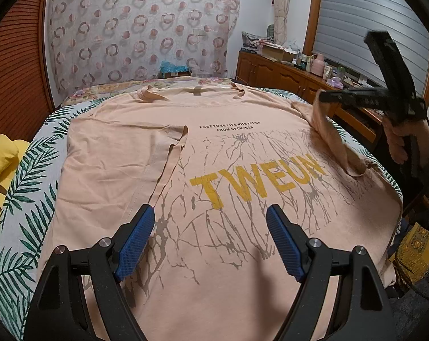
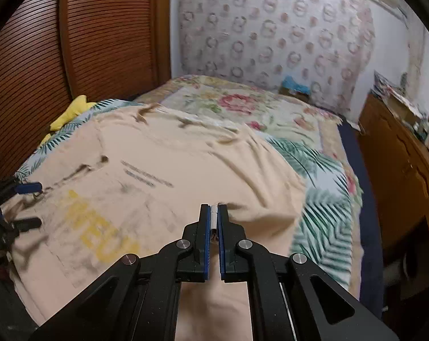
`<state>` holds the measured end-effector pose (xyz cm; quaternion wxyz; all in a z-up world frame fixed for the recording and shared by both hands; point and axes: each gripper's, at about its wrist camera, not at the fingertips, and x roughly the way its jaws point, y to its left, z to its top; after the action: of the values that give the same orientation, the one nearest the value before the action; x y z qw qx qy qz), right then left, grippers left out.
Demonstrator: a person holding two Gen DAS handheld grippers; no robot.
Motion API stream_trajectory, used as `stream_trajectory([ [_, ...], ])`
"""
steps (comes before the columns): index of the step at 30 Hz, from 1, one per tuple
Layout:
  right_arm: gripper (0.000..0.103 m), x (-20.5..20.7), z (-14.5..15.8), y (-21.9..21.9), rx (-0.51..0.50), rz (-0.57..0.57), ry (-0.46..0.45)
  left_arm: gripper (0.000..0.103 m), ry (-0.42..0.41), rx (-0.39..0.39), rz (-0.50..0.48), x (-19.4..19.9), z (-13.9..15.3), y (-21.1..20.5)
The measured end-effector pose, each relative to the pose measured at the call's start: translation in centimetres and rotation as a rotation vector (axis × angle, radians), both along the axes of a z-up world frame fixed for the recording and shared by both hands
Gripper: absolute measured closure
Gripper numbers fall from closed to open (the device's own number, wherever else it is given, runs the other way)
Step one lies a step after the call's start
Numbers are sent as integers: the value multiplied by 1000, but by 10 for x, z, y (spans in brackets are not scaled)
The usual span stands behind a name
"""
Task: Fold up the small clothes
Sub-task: 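Fold the held side edge inward toward the shirt center, open right tool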
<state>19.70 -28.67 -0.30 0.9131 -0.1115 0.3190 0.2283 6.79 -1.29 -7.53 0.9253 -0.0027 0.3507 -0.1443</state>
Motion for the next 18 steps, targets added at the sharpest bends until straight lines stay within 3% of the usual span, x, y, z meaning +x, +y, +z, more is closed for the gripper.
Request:
stream_trajectory([
  [5,98,14,0,16,47,50,0,22,1,-1,0,0,-1,0],
  [6,93,14,-1,14,50,54,1,22,2,-1,-1,0,-1,0],
  [7,81,16,-2,15,44,52,12,22,3,-2,-1,0,-2,0],
  [10,63,15,-9,3,22,11,12,22,3,-4,-1,0,-2,1],
  [18,63,-22,-36,-22,-16,-30,68,22,-2,0,0,1,-1,2],
])
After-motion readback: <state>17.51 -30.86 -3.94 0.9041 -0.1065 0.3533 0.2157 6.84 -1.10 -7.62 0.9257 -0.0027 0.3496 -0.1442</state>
